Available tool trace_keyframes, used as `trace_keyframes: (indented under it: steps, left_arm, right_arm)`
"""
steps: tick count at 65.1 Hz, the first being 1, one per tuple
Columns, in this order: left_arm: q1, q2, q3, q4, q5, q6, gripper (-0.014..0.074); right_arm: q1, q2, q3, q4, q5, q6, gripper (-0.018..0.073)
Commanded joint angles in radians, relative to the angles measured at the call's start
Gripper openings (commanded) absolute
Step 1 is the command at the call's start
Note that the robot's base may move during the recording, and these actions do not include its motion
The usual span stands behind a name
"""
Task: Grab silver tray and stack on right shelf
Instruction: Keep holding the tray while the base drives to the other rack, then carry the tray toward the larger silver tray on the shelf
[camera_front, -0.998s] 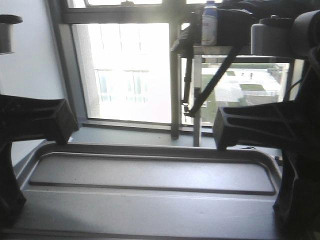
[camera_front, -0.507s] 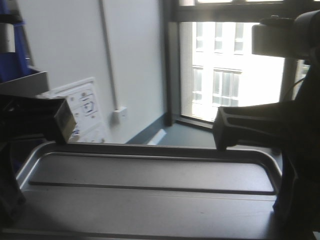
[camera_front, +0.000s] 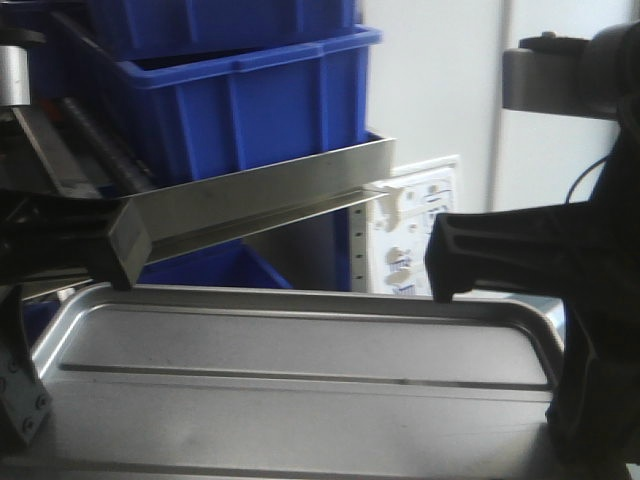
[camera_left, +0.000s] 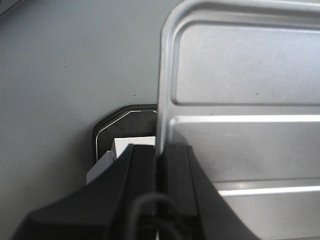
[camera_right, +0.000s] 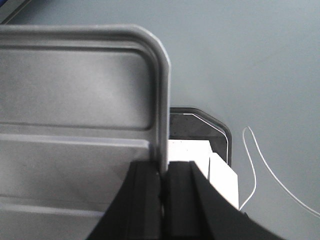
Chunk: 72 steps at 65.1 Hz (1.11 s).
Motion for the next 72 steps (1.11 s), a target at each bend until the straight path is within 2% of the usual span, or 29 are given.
trace_keyframes:
  steps: [1,72]
  left_arm:
    - [-0.003,-0.025,-0.019,0.039,0.054,-0.006,-0.0100]
    - [-0.003,-0.025,-0.019,0.039,0.054,-0.006,-0.0100]
  right_arm:
    - [-0.004,-0.026,-0.018,-0.046,0.064,-0.007,0.0060]
    - [-0.004,-0.026,-0.018,-0.046,0.064,-0.007,0.0060]
